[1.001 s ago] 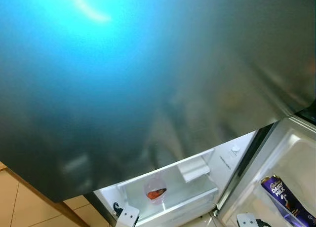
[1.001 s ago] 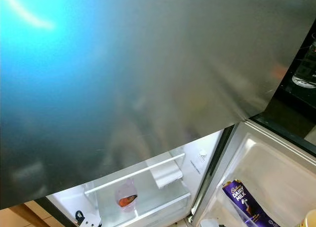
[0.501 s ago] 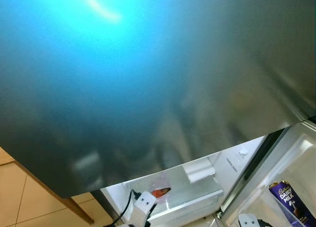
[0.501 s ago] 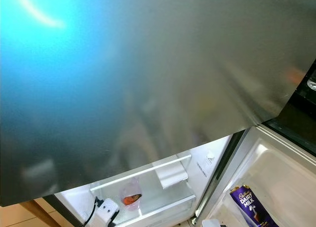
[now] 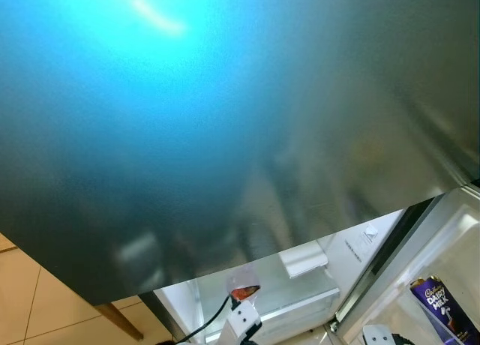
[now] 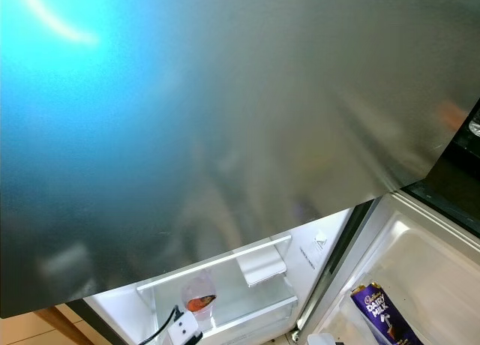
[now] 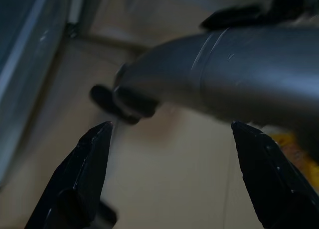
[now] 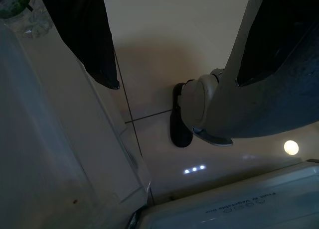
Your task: Restocking fridge
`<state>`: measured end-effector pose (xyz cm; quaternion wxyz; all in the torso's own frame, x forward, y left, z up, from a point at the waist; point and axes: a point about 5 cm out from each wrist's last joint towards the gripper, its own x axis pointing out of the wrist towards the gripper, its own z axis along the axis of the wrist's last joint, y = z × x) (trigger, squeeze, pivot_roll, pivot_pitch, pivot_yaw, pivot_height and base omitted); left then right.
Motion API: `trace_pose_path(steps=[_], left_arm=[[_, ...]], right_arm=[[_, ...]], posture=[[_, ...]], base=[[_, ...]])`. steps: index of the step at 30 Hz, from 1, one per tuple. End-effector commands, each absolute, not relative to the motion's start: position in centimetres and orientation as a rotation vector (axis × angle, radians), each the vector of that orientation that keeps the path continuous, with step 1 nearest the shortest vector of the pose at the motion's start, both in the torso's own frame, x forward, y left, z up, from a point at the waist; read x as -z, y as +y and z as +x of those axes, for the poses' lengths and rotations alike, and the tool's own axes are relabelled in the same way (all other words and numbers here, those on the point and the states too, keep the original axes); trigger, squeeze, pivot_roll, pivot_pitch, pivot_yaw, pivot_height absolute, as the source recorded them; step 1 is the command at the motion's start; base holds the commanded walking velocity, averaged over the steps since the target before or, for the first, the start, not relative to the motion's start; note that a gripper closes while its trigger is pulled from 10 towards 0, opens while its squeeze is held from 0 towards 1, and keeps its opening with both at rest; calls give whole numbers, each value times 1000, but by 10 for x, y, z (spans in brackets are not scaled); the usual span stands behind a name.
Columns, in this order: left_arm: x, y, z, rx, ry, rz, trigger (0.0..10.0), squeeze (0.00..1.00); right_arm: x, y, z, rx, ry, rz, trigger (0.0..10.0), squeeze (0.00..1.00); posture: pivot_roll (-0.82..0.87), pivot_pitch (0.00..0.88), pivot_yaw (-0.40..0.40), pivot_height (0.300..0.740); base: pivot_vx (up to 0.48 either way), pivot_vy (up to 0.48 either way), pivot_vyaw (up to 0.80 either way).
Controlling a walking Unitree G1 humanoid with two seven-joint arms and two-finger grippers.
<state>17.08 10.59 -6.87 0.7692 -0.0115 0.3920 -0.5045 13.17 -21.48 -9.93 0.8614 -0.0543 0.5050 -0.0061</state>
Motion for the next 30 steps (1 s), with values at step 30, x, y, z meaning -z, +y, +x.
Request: trace_pose_path(steps=[30], left_arm=[[96,146,142,239,1277,-654,10000,0]], right_arm=[[102,-208,129,0,1072,-104,10000,0]], posture=[[-8,19,38,740]], base=[[0,0,0]])
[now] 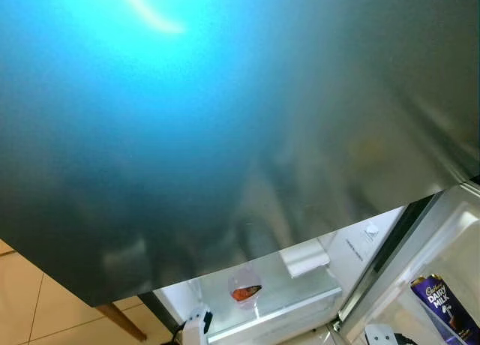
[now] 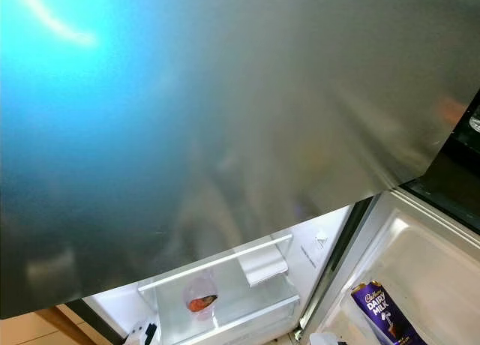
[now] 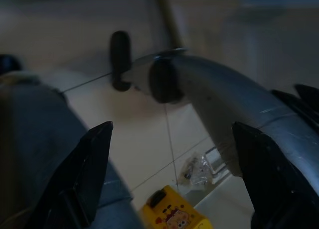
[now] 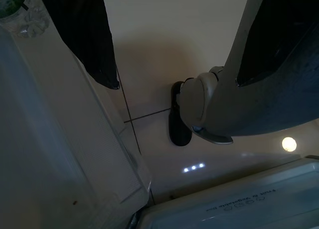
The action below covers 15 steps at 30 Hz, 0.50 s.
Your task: Restocking fridge
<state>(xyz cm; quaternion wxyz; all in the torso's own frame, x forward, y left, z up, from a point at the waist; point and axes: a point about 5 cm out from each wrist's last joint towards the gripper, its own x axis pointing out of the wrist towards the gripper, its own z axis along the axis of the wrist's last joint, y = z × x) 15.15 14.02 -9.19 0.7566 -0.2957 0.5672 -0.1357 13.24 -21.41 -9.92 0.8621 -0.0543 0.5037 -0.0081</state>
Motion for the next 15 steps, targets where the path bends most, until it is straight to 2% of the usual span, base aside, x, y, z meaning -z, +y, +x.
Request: trace_pose_path(steps=[1,7,8,15], left_arm=[[97,147,139,216,1288,-655,10000,0],[102,153,124,147,1349,-674,10000,0],[104,157,119,92,1361,-685,10000,0],[107,163,112,-6,1361,-709,10000,0]], right_arm=[[101,-208,129,0,1072,-105,10000,0],[101,-209,130,1,1070,-107,10000,0],[101,-209,130,2,1071,-108,10000,0],[101,-209,129,2,1072,-107,10000,0]], posture=[[-9,19,38,740],[-9,17,38,740],[-10,20,38,740],[-6,24,36,740]], base=[[0,0,0],[0,0,0],[0,0,0],[0,0,0]])
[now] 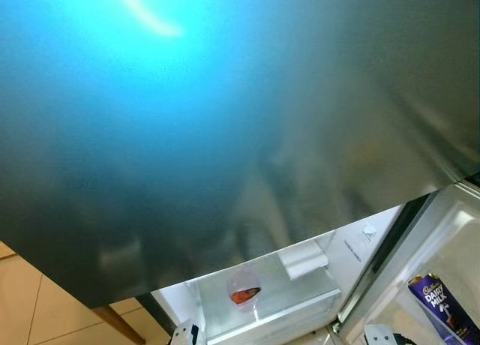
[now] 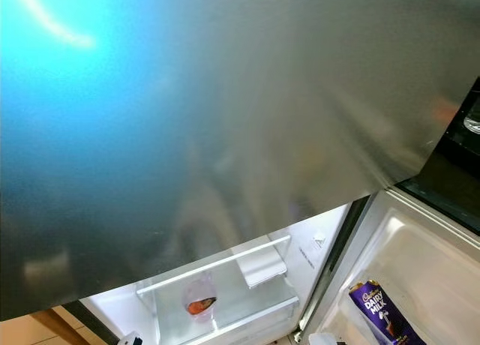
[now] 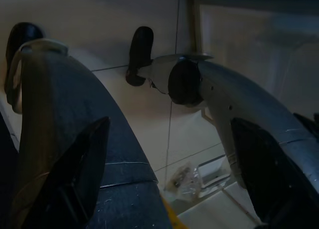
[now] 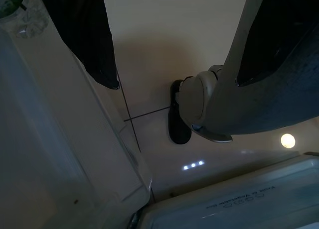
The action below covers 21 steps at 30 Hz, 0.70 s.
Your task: Restocking fridge
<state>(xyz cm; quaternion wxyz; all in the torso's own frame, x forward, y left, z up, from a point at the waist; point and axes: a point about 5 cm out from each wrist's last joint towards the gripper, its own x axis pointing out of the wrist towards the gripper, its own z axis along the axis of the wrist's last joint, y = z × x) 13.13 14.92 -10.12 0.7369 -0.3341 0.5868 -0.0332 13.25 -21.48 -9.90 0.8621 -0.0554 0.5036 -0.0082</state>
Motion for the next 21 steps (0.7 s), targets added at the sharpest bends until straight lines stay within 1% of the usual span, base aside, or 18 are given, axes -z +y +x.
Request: trace_pose_path(steps=[1,4,10,13,16,18,21], left_arm=[[108,165,110,-36,1360,-715,10000,0],[109,168,106,-37,1371,-675,10000,0],[110,172,105,23,1371,-566,10000,0],[111,176,104,-15,1379,-521,10000,0],[111,179,102,-37,1384,-514,10000,0],[112,184,99,-105,1386,-506,10000,0],[112,187,98,-130,1387,-497,10000,0]], right_arm=[[101,-209,129,1,1073,-106,10000,0],[102,-208,129,1,1074,-105,10000,0],[102,-208,128,2,1076,-104,10000,0],[102,-208,128,0,1076,-103,10000,0],[102,-207,128,-1,1076,-102,10000,0],[102,-206,128,-2,1075,-101,10000,0],[102,-206,128,-2,1076,-101,10000,0]], posture=[[-6,24,36,740],[-6,26,36,740],[-6,30,36,740],[-4,31,37,740],[-5,33,39,740],[-3,33,39,740],[-3,33,39,740]], base=[[0,0,0],[0,0,0],[0,0,0],[0,0,0],[0,0,0],[0,0,0],[0,0,0]])
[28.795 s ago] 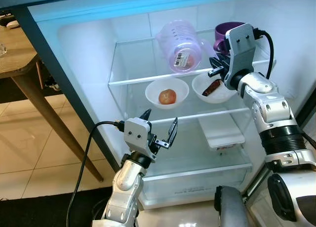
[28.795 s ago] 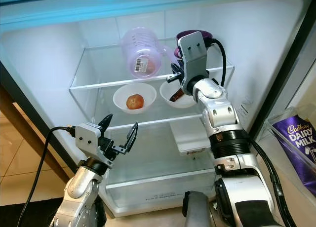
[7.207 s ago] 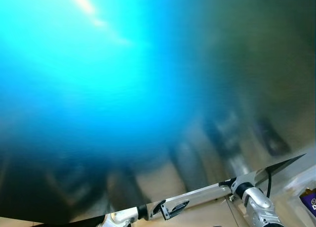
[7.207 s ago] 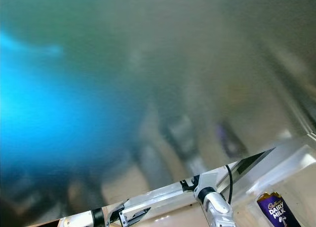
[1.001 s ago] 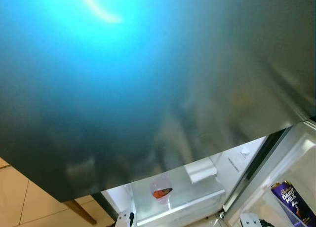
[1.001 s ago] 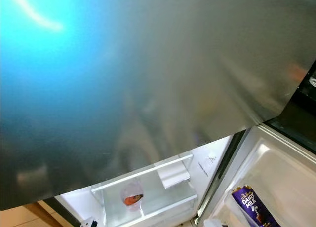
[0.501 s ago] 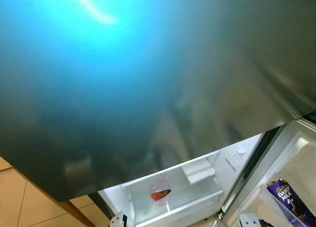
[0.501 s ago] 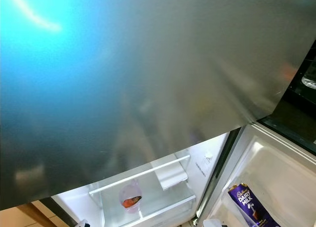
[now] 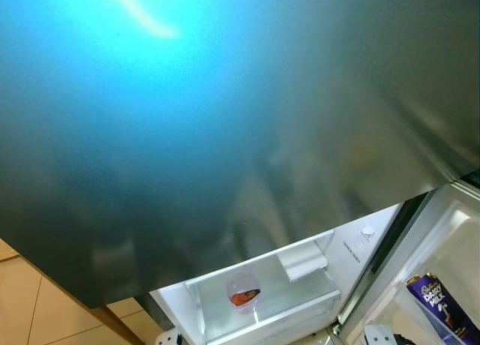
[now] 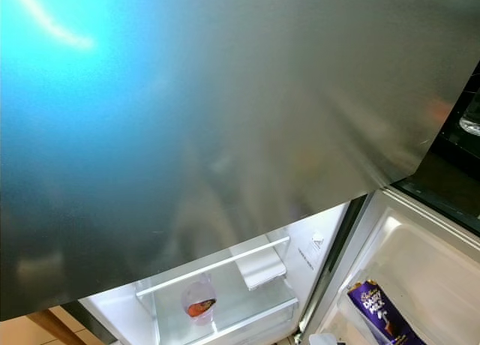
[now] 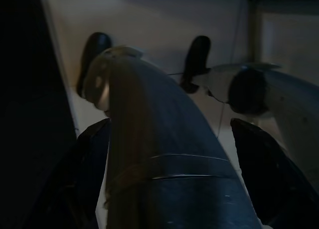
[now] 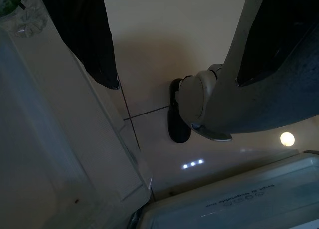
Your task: Restocking fridge
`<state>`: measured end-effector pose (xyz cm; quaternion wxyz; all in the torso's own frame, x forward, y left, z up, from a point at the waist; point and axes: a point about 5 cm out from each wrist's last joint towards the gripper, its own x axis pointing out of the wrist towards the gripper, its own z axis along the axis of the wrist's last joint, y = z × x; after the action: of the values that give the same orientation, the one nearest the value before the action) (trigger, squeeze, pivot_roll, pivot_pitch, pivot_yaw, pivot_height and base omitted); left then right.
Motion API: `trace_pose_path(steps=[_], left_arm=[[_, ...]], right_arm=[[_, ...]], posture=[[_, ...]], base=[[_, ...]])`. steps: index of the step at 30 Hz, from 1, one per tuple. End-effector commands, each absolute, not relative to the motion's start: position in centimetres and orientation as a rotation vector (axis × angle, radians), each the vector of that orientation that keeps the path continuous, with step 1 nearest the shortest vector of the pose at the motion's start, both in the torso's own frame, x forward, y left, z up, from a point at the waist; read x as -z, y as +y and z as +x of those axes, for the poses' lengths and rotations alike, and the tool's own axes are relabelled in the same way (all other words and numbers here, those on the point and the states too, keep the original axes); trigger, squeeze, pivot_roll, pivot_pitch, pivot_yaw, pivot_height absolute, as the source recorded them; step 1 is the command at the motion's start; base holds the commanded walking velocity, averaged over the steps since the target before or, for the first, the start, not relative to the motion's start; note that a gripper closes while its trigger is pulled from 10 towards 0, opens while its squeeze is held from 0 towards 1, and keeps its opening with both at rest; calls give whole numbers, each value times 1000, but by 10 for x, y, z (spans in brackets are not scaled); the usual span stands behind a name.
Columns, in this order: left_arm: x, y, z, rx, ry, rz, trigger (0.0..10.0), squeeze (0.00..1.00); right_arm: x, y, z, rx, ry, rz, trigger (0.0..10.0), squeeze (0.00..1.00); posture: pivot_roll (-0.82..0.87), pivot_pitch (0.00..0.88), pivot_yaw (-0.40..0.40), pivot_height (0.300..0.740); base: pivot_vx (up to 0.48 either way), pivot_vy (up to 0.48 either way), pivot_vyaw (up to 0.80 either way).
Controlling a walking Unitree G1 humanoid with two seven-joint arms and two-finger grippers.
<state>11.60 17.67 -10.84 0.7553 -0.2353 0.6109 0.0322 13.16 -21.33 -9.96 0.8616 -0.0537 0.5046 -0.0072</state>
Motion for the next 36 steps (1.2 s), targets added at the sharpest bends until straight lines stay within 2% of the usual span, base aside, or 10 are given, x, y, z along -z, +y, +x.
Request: trace_pose_path(steps=[1,3,13,16,19,25,36], left_arm=[[112,187,98,-130,1387,-497,10000,0],[113,200,92,-228,1399,-469,10000,0],[112,220,85,-312,1381,-368,10000,0],[110,227,88,-293,1344,-294,10000,0],[107,236,96,-171,1294,-65,10000,0],[108,239,89,13,1336,213,10000,0],[111,227,90,19,1321,193,10000,0]], right_arm=[[102,-206,128,-2,1076,-101,10000,0],[102,-206,127,-2,1078,-103,10000,0],[102,-206,129,-3,1073,-104,10000,0],[102,-206,130,-5,1062,-102,10000,0],[100,-206,134,-7,1035,-107,10000,0],[98,-209,136,-12,1033,-150,10000,0],[95,-195,148,-82,974,-101,10000,0]], posture=[[-3,33,39,740],[-4,31,39,740],[-3,32,40,740],[-3,32,40,740],[-4,30,34,740],[-2,31,31,740],[-3,27,23,740]], base=[[0,0,0],[0,0,0],[0,0,0],[0,0,0],[0,0,0],[0,0,0],[0,0,0]])
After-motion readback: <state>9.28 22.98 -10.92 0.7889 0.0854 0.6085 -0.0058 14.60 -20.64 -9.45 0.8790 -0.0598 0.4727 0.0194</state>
